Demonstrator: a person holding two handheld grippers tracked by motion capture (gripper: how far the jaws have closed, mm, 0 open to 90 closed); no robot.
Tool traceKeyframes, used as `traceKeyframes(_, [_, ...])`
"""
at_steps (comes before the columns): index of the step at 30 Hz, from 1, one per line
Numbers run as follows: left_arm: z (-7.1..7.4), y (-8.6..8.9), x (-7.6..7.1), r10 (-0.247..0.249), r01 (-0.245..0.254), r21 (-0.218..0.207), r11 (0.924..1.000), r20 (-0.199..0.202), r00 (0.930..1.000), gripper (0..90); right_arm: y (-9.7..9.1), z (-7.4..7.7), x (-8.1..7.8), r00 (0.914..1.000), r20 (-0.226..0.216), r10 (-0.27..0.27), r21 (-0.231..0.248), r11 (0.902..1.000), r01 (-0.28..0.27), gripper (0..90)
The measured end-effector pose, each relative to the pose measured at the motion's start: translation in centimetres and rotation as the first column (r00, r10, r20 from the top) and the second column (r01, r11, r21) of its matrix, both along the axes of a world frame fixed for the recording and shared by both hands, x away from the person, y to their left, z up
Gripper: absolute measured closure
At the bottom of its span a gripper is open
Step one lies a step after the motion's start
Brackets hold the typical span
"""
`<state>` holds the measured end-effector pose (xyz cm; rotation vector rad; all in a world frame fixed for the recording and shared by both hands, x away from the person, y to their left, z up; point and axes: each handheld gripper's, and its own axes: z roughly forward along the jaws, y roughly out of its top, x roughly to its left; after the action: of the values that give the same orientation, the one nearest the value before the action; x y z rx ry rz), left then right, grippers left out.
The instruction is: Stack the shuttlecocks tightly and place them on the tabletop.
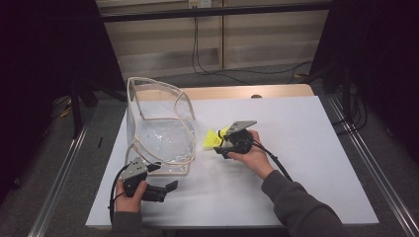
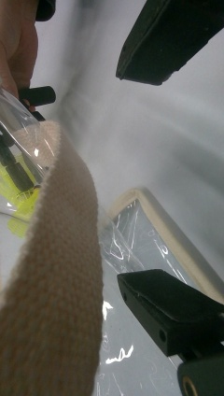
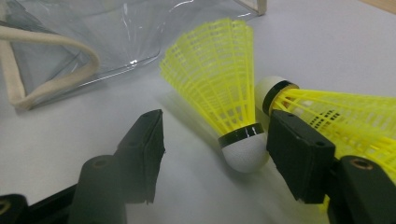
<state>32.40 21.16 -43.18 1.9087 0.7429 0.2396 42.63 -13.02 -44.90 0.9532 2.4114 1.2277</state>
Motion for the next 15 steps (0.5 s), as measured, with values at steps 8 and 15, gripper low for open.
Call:
traceKeyframes(8, [-0.02, -0.02, 0.01, -0.002, 0.002, 0.000, 1.0000, 0.000, 1.0000, 3.6, -0.11, 0.03, 0.07, 0.9999, 0.009, -0.004, -0.007, 1.0000, 0.004, 42.4])
traceKeyframes(15, [-0.02, -0.02, 0.01, -0.002, 0.002, 0.001, 1.0000, 0.000, 1.0000, 3.6, -0.11, -0.12, 0.14, 0.9998, 0.017, -0.009, -0.018, 0.9998, 0.009, 44.6])
